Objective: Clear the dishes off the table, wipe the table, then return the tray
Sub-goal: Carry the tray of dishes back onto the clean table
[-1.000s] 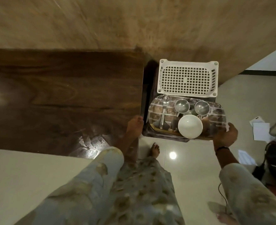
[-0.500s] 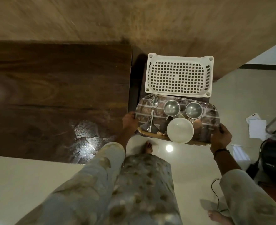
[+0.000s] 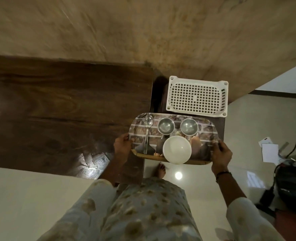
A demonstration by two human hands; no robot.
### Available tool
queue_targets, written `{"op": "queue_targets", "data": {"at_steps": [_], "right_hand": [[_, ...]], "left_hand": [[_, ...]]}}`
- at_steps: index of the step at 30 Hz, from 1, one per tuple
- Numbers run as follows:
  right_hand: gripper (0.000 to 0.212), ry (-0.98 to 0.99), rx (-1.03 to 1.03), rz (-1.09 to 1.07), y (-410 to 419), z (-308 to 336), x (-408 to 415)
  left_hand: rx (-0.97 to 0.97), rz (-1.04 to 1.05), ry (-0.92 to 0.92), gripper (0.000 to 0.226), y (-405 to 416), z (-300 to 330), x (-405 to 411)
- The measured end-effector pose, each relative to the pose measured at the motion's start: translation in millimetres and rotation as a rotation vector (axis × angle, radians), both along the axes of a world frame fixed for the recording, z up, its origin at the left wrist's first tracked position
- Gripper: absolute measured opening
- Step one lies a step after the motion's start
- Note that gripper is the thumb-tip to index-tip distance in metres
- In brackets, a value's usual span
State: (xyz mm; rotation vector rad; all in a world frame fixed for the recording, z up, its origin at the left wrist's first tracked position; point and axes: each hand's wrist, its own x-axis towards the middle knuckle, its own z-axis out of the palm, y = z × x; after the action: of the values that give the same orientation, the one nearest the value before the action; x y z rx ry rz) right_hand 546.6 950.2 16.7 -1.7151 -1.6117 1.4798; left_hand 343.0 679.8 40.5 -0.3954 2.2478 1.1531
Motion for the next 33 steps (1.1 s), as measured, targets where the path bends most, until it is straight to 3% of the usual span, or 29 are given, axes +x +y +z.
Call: {"op": "queue_targets", "data": {"at_steps": [5, 10, 18, 23, 27, 33], "right_hand": [[0.019, 0.111, -0.008, 0.071, -63.7, 36.3, -41.1], [0.031, 0.237, -0.100, 0.013, -142.5, 63.2, -90.9], [0.026, 0.413, -0.312, -0.052, -285.9, 92.9, -176.6], [0.025, 0.383, -0.423, -0.031, -350.9, 90.9, -221.8], [0.003, 0.383, -0.472, -0.039, -392.3, 90.8, -252.0], [0.004, 0.355, -0.534, -0.029, -431.3, 70.5, -290.6]], "left_hand": [[0.194, 0.281, -0.043, 0.027, -74.1, 23.0, -22.7], [0.452, 0.497, -0.142, 0.028, -162.2, 50.5, -61.5], [0.669, 0.520, -0.133, 0.041, -319.9, 75.8, -130.7], [0.698, 0.619, -0.112, 0.041, -393.3, 82.9, -171.9], [0.655, 0.724, -0.102, 0.036, -429.1, 86.9, -196.2], [0.564, 0.771, -0.080, 0.034, -461.3, 75.5, -219.9]]}}
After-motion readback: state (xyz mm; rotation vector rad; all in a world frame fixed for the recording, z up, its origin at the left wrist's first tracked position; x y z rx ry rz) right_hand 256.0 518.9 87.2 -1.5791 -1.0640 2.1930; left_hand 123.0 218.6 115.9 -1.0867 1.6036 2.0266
